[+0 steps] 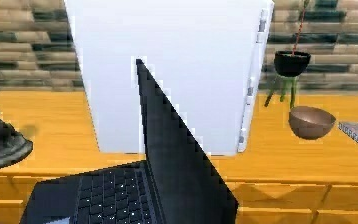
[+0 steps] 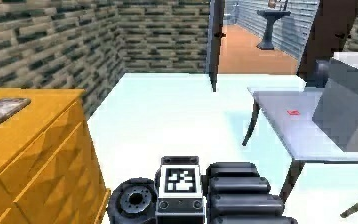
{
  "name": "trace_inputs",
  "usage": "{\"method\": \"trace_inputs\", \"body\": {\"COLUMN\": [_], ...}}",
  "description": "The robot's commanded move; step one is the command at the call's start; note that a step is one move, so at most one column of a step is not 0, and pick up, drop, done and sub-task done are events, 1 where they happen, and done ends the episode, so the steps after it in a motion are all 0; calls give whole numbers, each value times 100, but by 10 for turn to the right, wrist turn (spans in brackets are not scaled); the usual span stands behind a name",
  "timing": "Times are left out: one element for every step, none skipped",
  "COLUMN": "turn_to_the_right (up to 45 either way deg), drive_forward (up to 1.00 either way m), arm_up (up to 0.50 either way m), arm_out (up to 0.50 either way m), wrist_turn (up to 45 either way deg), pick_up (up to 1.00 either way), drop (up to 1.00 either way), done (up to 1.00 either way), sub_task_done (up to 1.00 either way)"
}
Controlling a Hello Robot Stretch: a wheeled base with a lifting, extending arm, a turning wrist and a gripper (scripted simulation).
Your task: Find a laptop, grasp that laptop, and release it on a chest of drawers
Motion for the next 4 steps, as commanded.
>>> {"method": "trace_inputs", "body": {"turn_to_the_right": [-450, -420, 0, 0], "drive_forward": [0, 0, 0, 0], "arm_up": [0, 0, 0, 0], "arm_out": [0, 0, 48, 0], "wrist_turn": [0, 0, 0, 450], "pick_up": [0, 0, 0, 0], "drop": [0, 0, 0, 0], "done": [0, 0, 0, 0], "sub_task_done": [0, 0, 0, 0]}}
